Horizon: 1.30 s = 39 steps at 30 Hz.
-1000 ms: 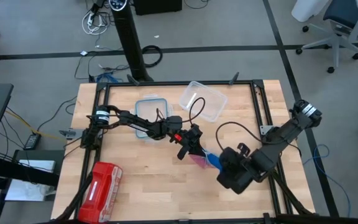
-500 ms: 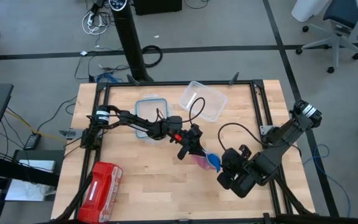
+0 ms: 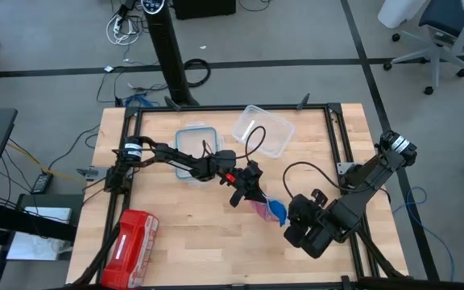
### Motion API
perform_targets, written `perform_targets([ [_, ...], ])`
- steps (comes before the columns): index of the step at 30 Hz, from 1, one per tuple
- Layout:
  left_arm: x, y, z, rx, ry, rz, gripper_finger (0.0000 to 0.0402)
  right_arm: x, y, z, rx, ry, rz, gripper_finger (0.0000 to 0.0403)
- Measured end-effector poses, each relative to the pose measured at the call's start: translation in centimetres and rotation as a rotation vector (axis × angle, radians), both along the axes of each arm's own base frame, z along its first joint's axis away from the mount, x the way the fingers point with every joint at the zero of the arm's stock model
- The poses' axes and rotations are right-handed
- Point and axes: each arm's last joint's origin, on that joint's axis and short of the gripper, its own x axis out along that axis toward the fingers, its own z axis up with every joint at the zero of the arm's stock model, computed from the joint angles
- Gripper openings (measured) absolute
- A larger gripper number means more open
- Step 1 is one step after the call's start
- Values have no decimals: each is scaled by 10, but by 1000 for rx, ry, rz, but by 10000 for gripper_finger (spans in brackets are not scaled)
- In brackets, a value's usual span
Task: Roll bandage
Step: Put the blue bandage into the transparent zip bag
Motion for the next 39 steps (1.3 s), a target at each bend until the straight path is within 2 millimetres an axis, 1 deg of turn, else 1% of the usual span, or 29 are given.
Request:
perform_targets([
  [4, 0, 0, 0, 0, 0, -2, 0, -2, -1, 0, 5, 3, -30, 185],
  [7, 0, 0, 0, 0, 0, -2, 0, 2, -2, 0, 6, -19, -46, 208],
  [10, 0, 0, 0, 0, 0, -3, 0, 6, -5, 1, -8, -57, -60, 220],
  [14, 0, 0, 0, 0, 1, -2, 0, 15, -13, 1, 6, -77, -108, 221],
  [18, 0, 0, 0, -1, 1, 0, 0, 22, -17, 2, 42, -82, -123, 215],
  [21, 0, 0, 1, -13, 2, 0, 0, 24, -20, 0, 37, -71, -117, 208],
  [25, 0, 0, 2, -20, -6, -4, 0, 24, -24, -14, 44, -40, -127, 193],
  [28, 0, 0, 2, -20, -9, -4, 0, 26, -25, -27, 59, -38, -125, 176],
  [31, 0, 0, 2, -20, -11, -8, 0, 26, -27, -33, 57, -36, -129, 153],
  [35, 0, 0, 2, -20, -11, -8, 0, 26, -27, -36, 59, -47, -128, 125],
  [39, 0, 0, 2, -20, -11, -8, 0, 29, -25, -35, 62, -78, -106, 107],
])
